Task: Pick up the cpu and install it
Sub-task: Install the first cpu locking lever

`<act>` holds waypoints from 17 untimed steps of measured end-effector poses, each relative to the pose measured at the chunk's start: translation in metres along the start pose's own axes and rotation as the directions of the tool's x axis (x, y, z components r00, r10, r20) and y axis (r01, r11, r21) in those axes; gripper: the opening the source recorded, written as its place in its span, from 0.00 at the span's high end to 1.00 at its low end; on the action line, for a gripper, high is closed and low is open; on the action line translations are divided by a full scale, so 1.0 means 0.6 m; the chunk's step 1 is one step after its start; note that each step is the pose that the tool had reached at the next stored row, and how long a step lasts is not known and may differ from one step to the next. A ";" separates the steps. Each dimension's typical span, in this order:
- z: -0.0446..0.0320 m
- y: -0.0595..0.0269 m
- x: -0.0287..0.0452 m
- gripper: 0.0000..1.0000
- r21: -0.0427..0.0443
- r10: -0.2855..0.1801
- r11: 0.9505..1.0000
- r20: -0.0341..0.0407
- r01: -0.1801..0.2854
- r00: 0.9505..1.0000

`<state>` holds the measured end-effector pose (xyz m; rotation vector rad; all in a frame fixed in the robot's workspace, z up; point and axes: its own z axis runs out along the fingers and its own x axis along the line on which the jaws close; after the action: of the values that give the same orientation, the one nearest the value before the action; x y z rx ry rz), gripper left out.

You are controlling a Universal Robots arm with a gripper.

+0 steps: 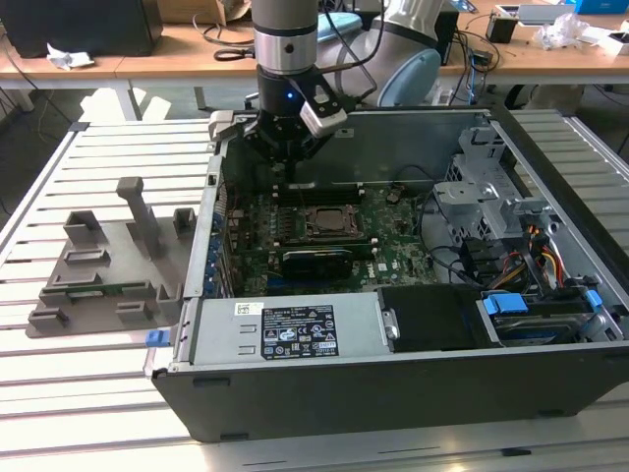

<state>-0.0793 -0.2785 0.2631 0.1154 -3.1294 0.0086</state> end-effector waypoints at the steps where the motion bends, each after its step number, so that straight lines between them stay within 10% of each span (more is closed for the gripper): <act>1: 0.000 -0.001 -0.009 0.89 0.000 0.000 1.000 -0.001 0.000 1.000; 17: 0.000 -0.004 -0.049 0.89 0.000 0.000 1.000 -0.007 0.000 1.000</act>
<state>-0.0497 -0.2785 0.2626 0.1153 -3.1228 0.0082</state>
